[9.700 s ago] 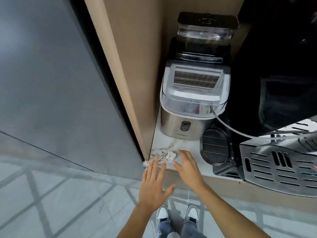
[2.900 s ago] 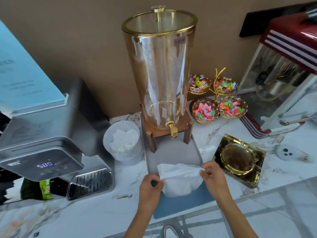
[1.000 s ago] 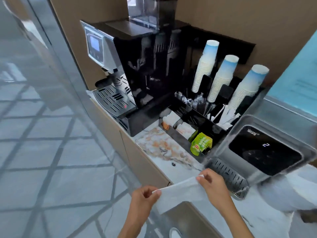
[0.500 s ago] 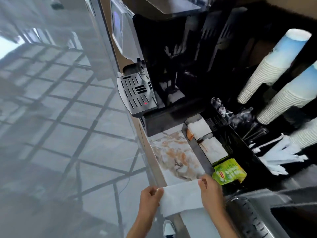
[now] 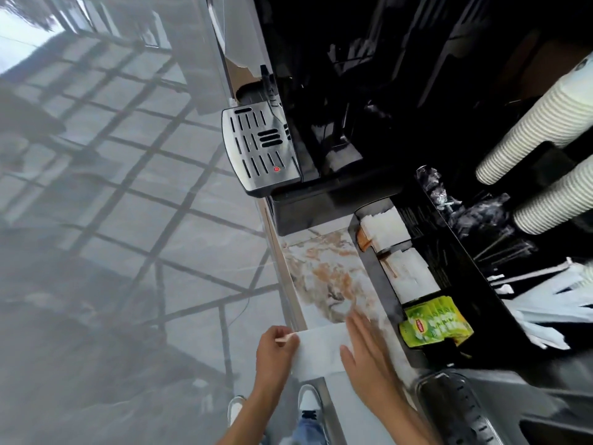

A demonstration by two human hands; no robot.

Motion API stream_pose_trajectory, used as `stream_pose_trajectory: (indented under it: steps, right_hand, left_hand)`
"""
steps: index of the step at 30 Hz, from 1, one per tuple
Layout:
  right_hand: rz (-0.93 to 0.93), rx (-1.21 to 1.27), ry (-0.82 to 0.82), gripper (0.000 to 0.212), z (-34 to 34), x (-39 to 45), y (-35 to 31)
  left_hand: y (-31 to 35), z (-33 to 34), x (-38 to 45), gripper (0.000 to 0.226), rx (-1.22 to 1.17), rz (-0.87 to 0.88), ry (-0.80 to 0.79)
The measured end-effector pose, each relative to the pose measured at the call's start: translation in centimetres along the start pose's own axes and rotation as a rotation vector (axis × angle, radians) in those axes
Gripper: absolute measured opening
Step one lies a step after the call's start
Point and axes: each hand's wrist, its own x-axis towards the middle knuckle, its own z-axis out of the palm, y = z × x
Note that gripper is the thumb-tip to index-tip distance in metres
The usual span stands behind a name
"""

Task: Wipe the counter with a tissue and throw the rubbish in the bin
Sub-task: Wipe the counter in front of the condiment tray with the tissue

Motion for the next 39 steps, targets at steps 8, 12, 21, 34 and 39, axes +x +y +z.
stream_pose_trajectory:
  steps: [8,12,21,34,39]
  right_hand:
    - [-0.142,-0.316,-0.048,0.079,2.0,-0.8,0.8]
    - [-0.126,-0.341,-0.053,0.078,2.1,-0.7,0.7]
    - [-0.091,-0.357,-0.028,0.077,2.5,-0.7,0.2]
    - [-0.152,-0.372,-0.021,0.071,5.1,-1.0,-1.7]
    - [-0.171,-0.337,-0.016,0.071,5.9,-0.9,-3.1]
  left_hand:
    - [-0.5,3.0,-5.3,0.032,0.006,0.149,-0.045]
    - [-0.7,4.2,-5.8,0.042,-0.025,0.092,-0.066]
    - [-0.8,5.3,-3.9,0.045,-0.672,-0.151,-0.321]
    - [-2.4,3.9,-1.2,0.062,-1.004,-0.306,-0.486]
    - [-3.4,3.8,-0.8,0.073,-1.075,-0.352,-0.535]
